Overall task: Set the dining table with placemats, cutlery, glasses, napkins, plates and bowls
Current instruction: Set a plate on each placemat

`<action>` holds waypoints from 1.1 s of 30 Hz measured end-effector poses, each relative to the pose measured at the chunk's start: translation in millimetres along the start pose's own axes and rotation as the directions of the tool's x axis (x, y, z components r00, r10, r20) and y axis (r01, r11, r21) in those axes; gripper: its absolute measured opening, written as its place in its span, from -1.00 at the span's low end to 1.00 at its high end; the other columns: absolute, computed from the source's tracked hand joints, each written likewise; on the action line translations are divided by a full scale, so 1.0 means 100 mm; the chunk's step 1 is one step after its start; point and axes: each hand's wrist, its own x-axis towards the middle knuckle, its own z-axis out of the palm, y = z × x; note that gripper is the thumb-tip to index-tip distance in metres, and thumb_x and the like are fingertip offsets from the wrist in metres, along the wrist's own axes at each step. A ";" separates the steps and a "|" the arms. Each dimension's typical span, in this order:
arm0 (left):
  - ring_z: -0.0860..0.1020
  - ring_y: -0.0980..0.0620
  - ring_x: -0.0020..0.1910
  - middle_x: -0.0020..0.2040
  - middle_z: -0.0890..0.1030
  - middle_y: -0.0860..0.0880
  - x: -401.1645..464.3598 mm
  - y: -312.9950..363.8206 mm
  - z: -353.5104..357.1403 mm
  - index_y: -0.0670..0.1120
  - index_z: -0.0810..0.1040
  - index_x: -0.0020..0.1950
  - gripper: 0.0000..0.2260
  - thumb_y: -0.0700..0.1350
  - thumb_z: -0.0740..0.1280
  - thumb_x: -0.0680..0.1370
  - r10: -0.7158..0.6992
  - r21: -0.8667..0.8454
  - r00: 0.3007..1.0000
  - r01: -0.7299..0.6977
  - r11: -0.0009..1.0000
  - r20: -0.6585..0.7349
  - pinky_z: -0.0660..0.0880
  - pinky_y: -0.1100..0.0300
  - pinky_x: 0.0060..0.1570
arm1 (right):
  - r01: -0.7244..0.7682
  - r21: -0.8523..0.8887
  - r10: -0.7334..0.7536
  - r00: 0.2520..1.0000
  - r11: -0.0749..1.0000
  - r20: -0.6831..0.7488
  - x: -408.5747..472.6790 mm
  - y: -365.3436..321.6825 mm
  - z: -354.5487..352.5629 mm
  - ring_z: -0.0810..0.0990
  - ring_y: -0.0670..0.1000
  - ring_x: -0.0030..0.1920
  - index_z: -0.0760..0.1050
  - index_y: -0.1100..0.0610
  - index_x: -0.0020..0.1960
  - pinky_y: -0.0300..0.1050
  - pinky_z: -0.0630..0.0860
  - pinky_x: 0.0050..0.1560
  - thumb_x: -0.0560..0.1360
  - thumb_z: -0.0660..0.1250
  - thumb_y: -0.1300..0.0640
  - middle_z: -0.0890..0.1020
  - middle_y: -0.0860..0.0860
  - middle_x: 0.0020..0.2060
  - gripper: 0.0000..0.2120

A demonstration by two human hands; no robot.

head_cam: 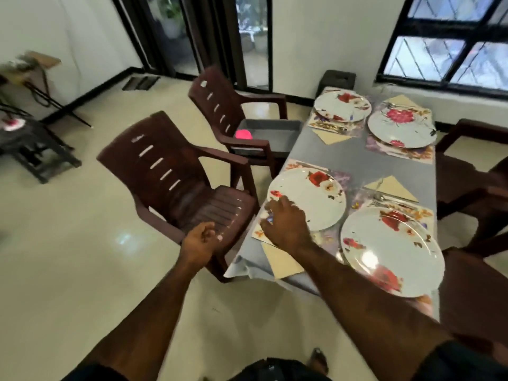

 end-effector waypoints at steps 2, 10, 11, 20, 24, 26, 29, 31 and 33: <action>0.69 -0.05 0.02 0.00 0.71 0.00 -0.15 -0.26 -0.32 0.08 0.59 0.22 -0.70 -0.10 0.56 0.54 -0.010 0.007 1.000 0.010 1.000 -0.027 0.64 -0.08 0.18 | -0.002 -0.014 0.003 0.996 1.000 0.086 -0.08 -0.39 0.34 0.52 0.20 0.30 0.51 -0.03 0.32 0.15 0.38 0.34 0.55 0.35 -0.16 0.50 0.09 0.31 -0.60; 0.63 0.02 -0.07 -0.03 0.67 -0.07 -0.08 -0.62 -0.41 -0.09 0.63 0.26 -0.67 -0.16 0.56 0.52 -0.007 0.001 0.981 0.007 1.000 0.192 0.62 0.12 0.15 | -0.185 -0.160 0.176 0.982 0.970 -0.070 -0.35 -0.10 0.45 0.55 0.26 0.26 0.49 0.01 0.39 0.17 0.51 0.24 0.44 0.45 -0.14 0.54 0.15 0.31 -0.43; 0.65 0.01 -0.03 -0.03 0.67 -0.04 -0.02 -0.53 -0.27 -0.11 0.63 0.29 -0.65 -0.17 0.55 0.52 0.010 0.009 0.970 -0.012 1.000 0.241 0.61 0.17 0.13 | -0.231 -0.187 0.219 0.972 0.955 -0.086 -0.36 0.12 0.33 0.55 0.28 0.26 0.46 0.00 0.42 0.20 0.52 0.23 0.40 0.47 -0.14 0.53 0.15 0.32 -0.38; 0.65 -0.12 0.14 0.21 0.67 -0.05 0.30 0.42 1.25 0.00 0.56 0.40 -0.54 0.04 0.53 0.53 0.149 0.256 0.819 -0.338 0.906 0.554 0.57 0.01 0.24 | -0.312 -0.226 0.378 0.846 0.923 0.376 -0.33 1.51 0.02 0.49 0.21 0.41 0.17 0.01 0.62 0.13 0.50 0.38 0.23 0.67 -0.06 0.39 0.13 0.52 0.10; 0.63 -0.17 0.19 0.24 0.66 -0.11 0.42 0.63 1.65 -0.08 0.55 0.41 -0.53 0.00 0.52 0.54 0.154 0.290 0.797 -0.382 0.878 0.583 0.56 -0.01 0.23 | -0.291 -0.127 0.317 0.887 0.948 0.336 -0.34 1.57 0.12 0.51 0.18 0.40 0.26 0.04 0.60 0.06 0.47 0.41 0.34 0.62 0.00 0.48 0.12 0.48 -0.06; 0.63 -0.15 0.17 0.20 0.67 -0.08 0.47 0.69 1.83 -0.07 0.57 0.38 -0.56 0.01 0.52 0.54 0.147 0.306 0.799 -0.384 0.871 0.584 0.56 0.01 0.21 | -0.299 -0.106 0.317 0.900 0.948 0.300 -0.38 1.57 0.07 0.49 0.18 0.42 0.29 0.04 0.59 0.07 0.44 0.43 0.42 0.57 0.00 0.48 0.11 0.48 -0.17; 0.63 -0.11 0.15 0.19 0.67 -0.06 0.46 0.73 1.92 -0.05 0.58 0.37 -0.56 0.01 0.53 0.54 0.127 0.313 0.808 -0.362 0.878 0.576 0.57 0.04 0.22 | -0.316 -0.078 0.324 0.901 0.946 0.288 -0.43 1.58 0.04 0.48 0.17 0.44 0.32 0.06 0.59 0.04 0.42 0.44 0.47 0.55 -0.01 0.49 0.10 0.48 -0.23; 0.63 -0.10 0.15 0.20 0.67 -0.07 0.48 0.75 1.93 -0.06 0.57 0.39 -0.56 0.00 0.53 0.54 0.120 0.318 0.810 -0.356 0.879 0.575 0.57 0.04 0.23 | -0.326 -0.060 0.329 0.898 0.943 0.293 -0.44 1.59 0.03 0.48 0.15 0.44 0.33 0.07 0.58 0.02 0.41 0.44 0.46 0.55 -0.03 0.49 0.09 0.48 -0.23; 0.63 -0.10 0.15 0.18 0.67 -0.08 0.51 0.76 1.93 -0.07 0.58 0.38 -0.55 0.00 0.54 0.53 0.119 0.315 0.819 -0.344 0.884 0.561 0.58 0.03 0.22 | -0.335 -0.042 0.332 0.896 0.941 0.293 -0.45 1.60 0.04 0.48 0.14 0.44 0.33 0.07 0.58 0.00 0.39 0.44 0.47 0.55 -0.03 0.49 0.09 0.48 -0.23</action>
